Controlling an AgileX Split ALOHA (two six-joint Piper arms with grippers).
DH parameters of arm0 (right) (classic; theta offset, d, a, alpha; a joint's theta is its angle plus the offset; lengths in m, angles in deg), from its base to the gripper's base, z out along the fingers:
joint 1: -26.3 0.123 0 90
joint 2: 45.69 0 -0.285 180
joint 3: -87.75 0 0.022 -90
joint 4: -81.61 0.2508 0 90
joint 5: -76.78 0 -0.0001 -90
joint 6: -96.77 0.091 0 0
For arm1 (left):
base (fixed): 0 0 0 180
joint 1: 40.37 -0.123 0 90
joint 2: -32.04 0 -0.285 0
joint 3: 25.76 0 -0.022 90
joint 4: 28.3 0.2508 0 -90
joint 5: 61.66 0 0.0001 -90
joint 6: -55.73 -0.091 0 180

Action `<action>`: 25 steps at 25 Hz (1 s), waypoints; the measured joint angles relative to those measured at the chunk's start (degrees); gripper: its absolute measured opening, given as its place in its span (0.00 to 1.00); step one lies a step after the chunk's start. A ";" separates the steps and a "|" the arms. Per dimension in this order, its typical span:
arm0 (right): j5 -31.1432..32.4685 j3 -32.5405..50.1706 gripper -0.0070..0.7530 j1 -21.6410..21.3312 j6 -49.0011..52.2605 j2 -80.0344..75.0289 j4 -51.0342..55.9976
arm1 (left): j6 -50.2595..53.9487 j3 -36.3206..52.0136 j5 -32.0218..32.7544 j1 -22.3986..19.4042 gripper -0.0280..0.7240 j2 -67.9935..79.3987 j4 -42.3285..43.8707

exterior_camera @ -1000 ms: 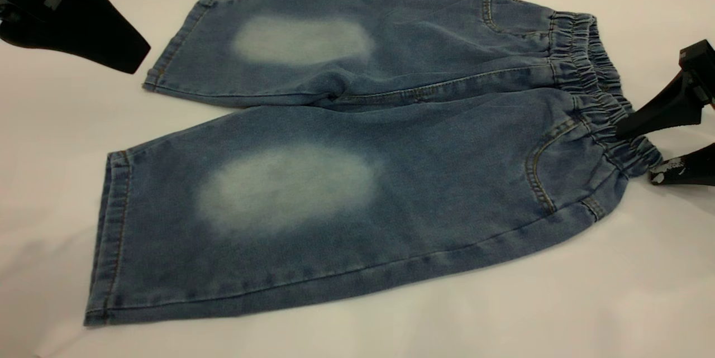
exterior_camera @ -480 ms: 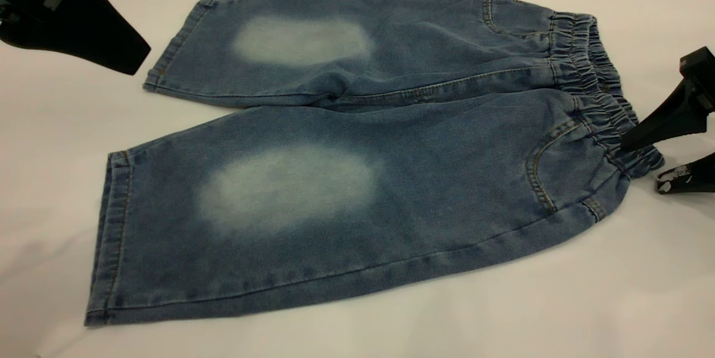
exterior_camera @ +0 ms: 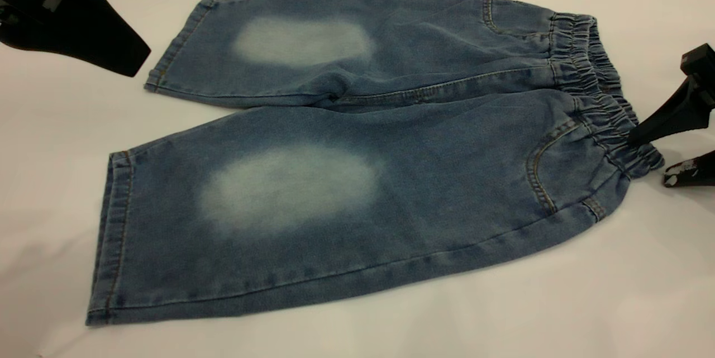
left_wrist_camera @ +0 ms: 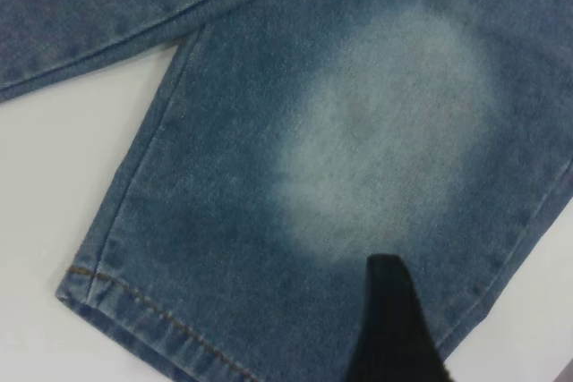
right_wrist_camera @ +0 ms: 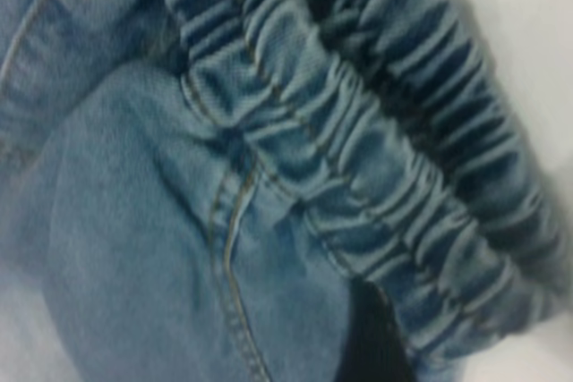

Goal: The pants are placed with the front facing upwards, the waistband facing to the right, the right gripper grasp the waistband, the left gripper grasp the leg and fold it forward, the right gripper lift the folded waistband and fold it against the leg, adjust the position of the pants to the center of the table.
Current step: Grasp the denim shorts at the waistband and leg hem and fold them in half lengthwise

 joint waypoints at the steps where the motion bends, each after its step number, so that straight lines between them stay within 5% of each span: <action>1: -0.40 -0.36 0.57 0.00 -0.19 0.00 0.27 | 0.00 0.00 0.00 0.00 0.61 0.00 0.00; 25: 0.54 -1.67 0.56 -0.05 4.55 -0.36 -5.15 | 0.00 0.00 0.11 0.00 0.61 0.00 -0.10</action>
